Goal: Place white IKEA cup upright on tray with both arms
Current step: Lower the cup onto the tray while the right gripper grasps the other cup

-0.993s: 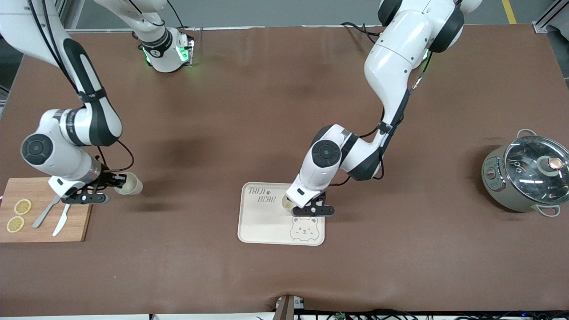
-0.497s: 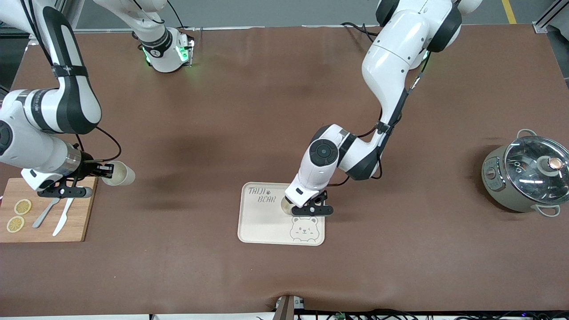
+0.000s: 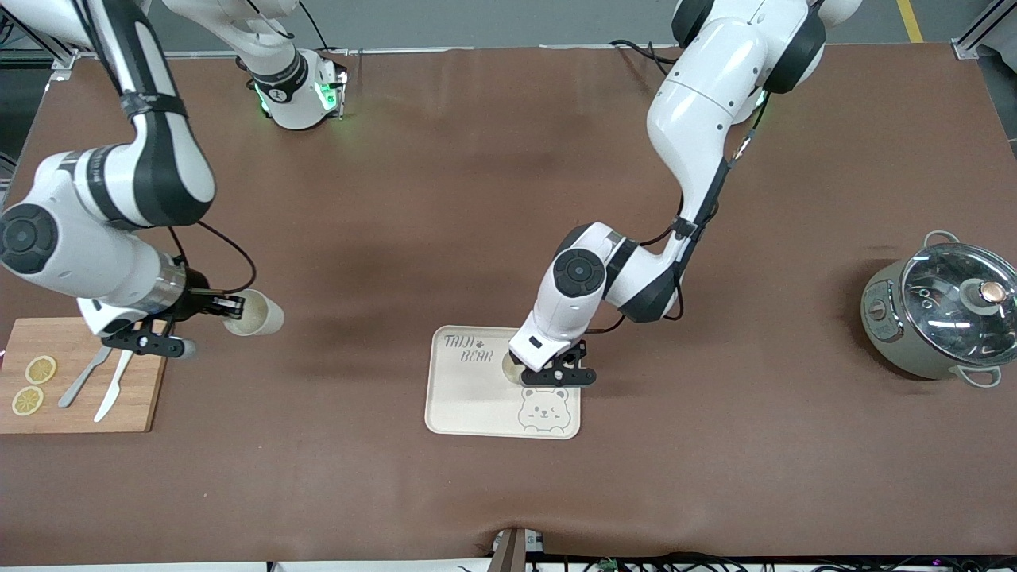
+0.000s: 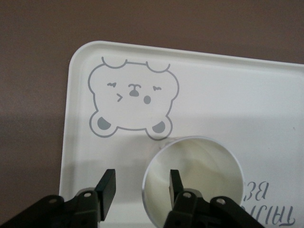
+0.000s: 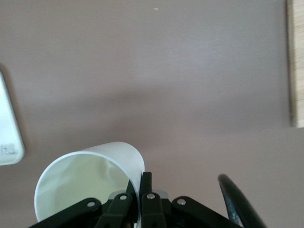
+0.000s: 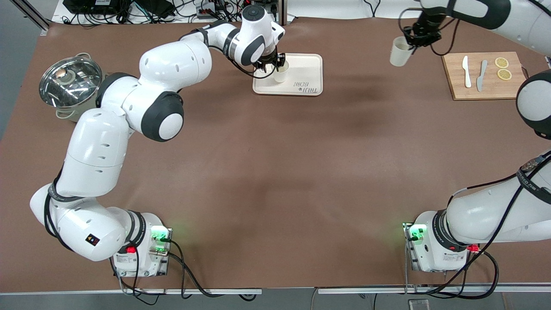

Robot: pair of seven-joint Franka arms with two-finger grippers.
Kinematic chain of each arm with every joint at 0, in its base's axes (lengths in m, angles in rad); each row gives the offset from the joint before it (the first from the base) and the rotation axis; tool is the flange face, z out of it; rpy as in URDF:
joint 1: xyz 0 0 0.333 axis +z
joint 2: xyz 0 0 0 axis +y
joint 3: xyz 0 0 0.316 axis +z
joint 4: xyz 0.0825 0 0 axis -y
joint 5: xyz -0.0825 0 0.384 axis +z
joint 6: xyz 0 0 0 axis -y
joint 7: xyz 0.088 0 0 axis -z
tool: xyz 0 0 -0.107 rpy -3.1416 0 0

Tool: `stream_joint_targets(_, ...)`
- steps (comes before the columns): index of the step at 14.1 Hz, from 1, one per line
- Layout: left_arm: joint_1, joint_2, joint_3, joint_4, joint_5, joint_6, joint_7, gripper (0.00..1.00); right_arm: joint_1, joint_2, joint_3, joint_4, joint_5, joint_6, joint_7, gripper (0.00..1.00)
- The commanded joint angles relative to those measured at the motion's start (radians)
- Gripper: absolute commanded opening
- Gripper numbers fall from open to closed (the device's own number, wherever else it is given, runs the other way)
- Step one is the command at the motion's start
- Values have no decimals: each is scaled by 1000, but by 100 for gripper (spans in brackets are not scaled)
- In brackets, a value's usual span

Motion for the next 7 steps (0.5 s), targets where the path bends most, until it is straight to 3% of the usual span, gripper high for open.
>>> stream_joint_targets(1,-15,-9,20,4,32,7,-15,78,37,6,-7,31,57,-9,101,0)
stream_joint_targets(5,-15,-23,20,4,40,-4,-20,100,52,6,-10,40,108,14,116,0)
stream_joint_targets(7,-15,-34,18,4,38,-14,-21,100,52,6,-10,40,108,14,116,0)
